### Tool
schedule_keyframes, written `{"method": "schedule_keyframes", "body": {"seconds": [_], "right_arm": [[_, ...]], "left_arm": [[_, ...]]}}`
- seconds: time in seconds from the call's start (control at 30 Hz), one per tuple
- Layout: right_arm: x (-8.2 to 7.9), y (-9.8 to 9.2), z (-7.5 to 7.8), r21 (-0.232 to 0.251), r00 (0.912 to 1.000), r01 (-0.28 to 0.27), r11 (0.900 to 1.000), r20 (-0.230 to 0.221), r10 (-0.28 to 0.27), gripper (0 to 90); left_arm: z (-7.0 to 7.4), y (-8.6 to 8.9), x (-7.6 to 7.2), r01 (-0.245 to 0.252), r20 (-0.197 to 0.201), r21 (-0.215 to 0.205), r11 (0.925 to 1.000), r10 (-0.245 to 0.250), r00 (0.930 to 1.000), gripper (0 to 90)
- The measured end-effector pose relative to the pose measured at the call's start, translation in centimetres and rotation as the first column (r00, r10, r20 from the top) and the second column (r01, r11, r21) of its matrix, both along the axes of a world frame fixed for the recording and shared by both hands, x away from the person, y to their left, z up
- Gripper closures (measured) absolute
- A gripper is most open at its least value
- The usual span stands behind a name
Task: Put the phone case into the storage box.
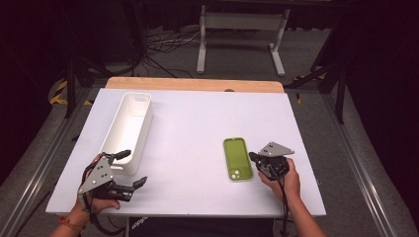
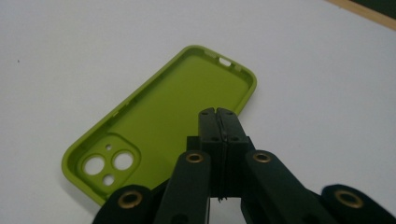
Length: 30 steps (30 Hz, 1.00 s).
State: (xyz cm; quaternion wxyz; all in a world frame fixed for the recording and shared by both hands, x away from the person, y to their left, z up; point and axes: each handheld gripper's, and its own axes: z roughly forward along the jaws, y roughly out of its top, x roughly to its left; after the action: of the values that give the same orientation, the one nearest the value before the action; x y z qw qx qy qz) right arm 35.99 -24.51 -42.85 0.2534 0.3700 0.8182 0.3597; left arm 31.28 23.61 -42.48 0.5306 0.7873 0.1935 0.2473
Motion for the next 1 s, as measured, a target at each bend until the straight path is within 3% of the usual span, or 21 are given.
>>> {"method": "schedule_keyframes", "body": {"seconds": [0.53,0.77,1.0], "right_arm": [[0.29,0.22,-1.02,-0.046,0.9933,-0.042,0.998,-0.110,0.037,90.0],[0.08,0.46,-0.95,-0.053,0.9894,-0.076,0.996,-0.128,0.069,90.0],[0.06,0.03,-0.65,-0.050,0.9919,-0.053,0.997,-0.118,0.047,90.0]], "left_arm": [[-0.14,-0.16,-0.11,0.002,0.002,0.012,0.9999,-0.002,1.0000,6.8],[-0.16,-0.20,-0.14,0.003,0.002,0.015,0.9999,-0.003,1.0000,6.9],[-0.21,-0.19,-0.12,0.002,-0.005,0.011,0.9999,-0.002,1.0000,7.1]]}}
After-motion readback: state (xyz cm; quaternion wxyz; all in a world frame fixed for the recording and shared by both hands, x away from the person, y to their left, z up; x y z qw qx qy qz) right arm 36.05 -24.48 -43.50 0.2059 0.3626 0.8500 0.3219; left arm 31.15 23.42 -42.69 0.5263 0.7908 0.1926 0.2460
